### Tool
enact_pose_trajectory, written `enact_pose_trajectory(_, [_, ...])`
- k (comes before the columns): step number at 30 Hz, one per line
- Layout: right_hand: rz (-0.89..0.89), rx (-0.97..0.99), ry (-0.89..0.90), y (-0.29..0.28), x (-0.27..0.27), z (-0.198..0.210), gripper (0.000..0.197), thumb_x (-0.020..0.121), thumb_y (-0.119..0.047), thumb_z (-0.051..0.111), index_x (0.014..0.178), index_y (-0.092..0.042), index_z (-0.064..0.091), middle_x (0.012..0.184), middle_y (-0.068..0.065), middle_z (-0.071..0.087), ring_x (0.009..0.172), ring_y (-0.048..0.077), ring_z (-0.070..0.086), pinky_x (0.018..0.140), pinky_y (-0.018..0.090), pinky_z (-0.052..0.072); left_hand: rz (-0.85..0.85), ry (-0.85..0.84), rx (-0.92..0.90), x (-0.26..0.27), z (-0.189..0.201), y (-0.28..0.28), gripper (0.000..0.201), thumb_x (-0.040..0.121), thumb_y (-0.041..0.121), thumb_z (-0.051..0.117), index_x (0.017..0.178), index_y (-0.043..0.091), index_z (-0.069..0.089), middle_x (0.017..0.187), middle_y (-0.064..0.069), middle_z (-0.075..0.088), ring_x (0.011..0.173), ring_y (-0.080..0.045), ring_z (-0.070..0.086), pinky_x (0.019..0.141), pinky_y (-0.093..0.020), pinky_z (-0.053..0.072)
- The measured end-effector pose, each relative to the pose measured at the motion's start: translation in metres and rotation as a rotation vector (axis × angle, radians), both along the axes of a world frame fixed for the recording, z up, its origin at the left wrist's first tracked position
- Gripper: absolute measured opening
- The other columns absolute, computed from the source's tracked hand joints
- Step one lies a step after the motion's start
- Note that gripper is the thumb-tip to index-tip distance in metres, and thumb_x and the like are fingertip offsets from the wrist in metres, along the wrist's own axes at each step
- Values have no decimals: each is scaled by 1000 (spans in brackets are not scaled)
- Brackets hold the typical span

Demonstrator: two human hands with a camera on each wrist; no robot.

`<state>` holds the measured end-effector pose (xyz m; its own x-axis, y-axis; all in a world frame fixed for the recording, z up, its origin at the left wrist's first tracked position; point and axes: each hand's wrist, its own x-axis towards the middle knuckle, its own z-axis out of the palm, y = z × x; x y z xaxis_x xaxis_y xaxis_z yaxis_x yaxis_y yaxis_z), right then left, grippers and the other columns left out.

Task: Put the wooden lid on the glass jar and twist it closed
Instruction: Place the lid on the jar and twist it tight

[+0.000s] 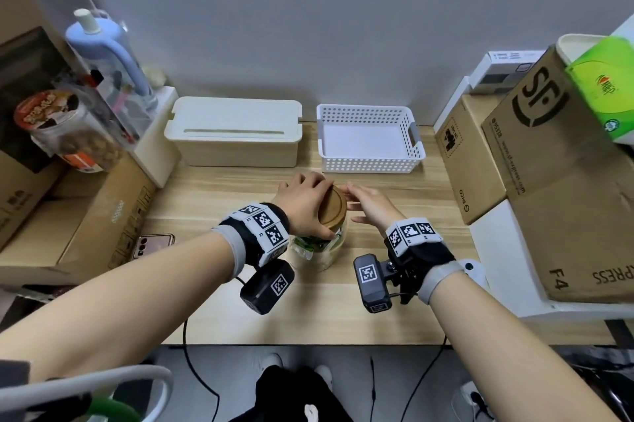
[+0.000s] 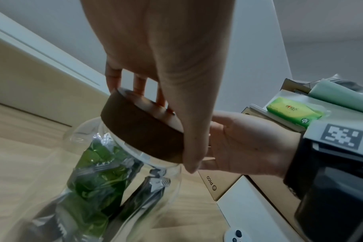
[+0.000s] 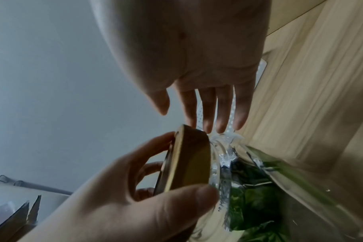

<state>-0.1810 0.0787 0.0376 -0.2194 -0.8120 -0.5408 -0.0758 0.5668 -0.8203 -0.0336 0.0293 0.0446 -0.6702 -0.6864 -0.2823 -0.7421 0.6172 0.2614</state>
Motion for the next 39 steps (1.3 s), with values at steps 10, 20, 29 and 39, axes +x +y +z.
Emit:
enact_pose_trajectory(10, [19, -40, 42, 2, 3, -4, 32, 95, -15, 49, 125, -9, 59, 119, 8, 61, 113, 19, 53, 89, 32, 41, -47, 23, -12, 4, -8, 4, 109, 60, 53, 74, 147, 20, 17, 151, -6, 26, 137, -29, 24, 109, -50, 26])
enact_pose_trajectory(20, [118, -391, 379, -8, 7, -11, 50, 100, -34, 34, 148, -25, 26, 160, -1, 21, 148, 15, 13, 123, 41, 9, -291, -45, -91, -14, -10, -1, 85, 85, 66, 32, 149, 12, 16, 160, -7, 19, 149, -21, 13, 121, -52, 1])
enact_pose_trajectory(29, [684, -395, 880, -9, 22, -12, 51, 95, -48, 19, 145, -39, 31, 159, -12, 24, 149, 14, 12, 119, 49, -3, -437, 228, -134, -13, -19, -1, 54, 76, 30, 45, 114, -4, 62, 113, -25, 68, 102, -40, 65, 92, -47, 50])
enact_pose_trajectory(39, [803, -490, 969, -16, 26, -11, 60, 91, -46, 12, 146, -32, 32, 157, -8, 31, 149, 15, 16, 121, 45, -1, -362, 212, -44, -17, -47, -13, 71, 85, 41, 29, 150, 13, 14, 161, -6, 11, 149, -16, 10, 114, -13, -16])
